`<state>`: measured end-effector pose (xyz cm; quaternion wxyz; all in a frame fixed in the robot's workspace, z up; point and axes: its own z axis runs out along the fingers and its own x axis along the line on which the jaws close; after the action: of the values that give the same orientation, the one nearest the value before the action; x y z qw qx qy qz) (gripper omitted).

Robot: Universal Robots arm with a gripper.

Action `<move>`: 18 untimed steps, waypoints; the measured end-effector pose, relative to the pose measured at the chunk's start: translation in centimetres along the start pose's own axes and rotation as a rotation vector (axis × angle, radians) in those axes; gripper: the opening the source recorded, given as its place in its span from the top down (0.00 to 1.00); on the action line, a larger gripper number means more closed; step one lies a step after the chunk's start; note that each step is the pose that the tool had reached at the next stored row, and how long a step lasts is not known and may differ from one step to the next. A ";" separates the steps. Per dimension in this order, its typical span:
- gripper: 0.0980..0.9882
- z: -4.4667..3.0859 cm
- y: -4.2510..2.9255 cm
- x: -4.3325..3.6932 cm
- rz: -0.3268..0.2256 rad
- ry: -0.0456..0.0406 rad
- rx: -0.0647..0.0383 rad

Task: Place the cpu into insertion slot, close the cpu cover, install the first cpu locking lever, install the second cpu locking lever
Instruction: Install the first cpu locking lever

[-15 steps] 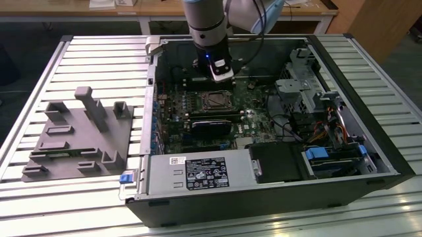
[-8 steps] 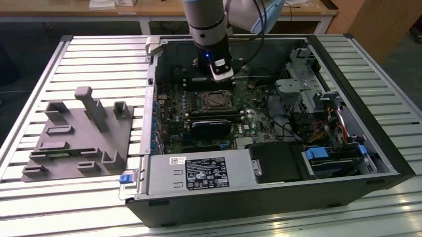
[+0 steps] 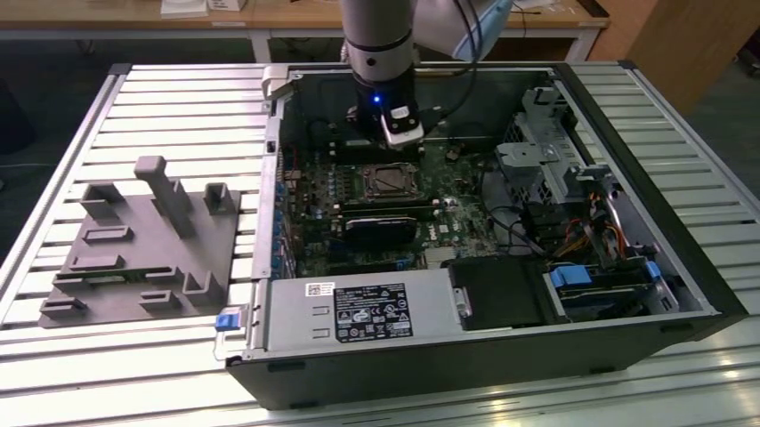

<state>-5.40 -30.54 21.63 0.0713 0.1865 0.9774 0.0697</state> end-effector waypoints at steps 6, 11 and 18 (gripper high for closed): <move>0.99 0.04 0.04 -0.28 -0.005 -0.0023 0.052; 0.99 0.10 0.13 -0.67 -0.008 0.0155 0.097; 0.99 0.12 -0.51 -1.20 -0.006 0.0401 0.119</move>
<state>-4.46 -31.45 21.56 0.0408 0.1859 0.9816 0.0151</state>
